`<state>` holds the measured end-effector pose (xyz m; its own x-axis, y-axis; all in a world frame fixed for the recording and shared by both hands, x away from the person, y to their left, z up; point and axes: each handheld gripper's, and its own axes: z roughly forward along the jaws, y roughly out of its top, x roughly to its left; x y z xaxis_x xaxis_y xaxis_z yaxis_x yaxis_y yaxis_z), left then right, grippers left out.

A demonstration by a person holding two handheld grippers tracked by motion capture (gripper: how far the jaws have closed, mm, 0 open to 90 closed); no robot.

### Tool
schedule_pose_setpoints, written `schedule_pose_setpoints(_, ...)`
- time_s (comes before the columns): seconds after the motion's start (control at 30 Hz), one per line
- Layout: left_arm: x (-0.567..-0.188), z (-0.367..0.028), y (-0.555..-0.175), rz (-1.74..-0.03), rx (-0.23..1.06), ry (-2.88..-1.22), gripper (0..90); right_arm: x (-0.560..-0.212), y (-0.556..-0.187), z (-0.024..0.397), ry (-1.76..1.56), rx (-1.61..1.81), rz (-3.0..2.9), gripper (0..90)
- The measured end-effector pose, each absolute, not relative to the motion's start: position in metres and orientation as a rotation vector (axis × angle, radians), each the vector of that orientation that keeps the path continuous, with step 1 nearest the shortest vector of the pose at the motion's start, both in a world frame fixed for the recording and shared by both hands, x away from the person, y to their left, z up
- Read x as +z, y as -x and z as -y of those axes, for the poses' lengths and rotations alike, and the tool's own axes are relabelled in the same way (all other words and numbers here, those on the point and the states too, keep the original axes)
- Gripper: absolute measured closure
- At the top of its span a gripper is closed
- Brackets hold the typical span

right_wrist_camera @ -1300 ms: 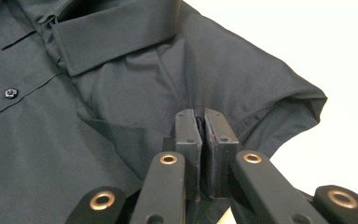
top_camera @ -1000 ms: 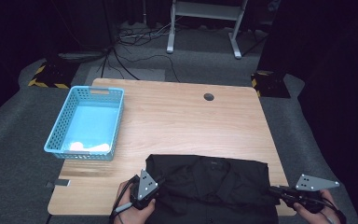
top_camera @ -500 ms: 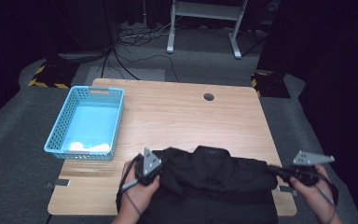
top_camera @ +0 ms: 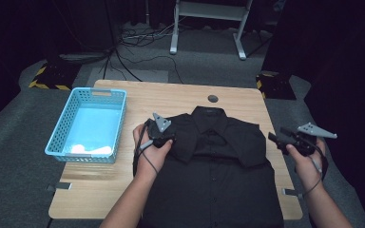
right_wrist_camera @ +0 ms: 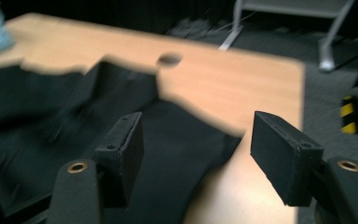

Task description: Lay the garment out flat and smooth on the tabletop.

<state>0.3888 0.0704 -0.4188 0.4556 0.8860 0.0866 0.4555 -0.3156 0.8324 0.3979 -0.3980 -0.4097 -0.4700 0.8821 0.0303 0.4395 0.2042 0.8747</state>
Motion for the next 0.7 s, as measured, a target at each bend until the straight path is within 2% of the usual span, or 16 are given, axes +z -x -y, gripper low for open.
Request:
schedule_pose_setpoints(0.4, -0.485, -0.084, -0.351, -1.148, 0.591, -2.068, 38.2, -0.47, -0.352, 0.381, -1.116, 1.053, -2.289, 37.1)
schedule_pose_setpoints(0.6, -0.499, -0.079, -0.336, -1.12, 0.558, -2.129, 38.4, -0.485, -0.338, 0.363, -1.062, 1.047, -2.408, 37.3)
schedule_pose_setpoints(0.7, -0.502, -0.08, -0.333, -1.123, 0.545, -2.1, 38.5, -0.493, -0.337, 0.355, -1.045, 1.004, -2.474, 35.7)
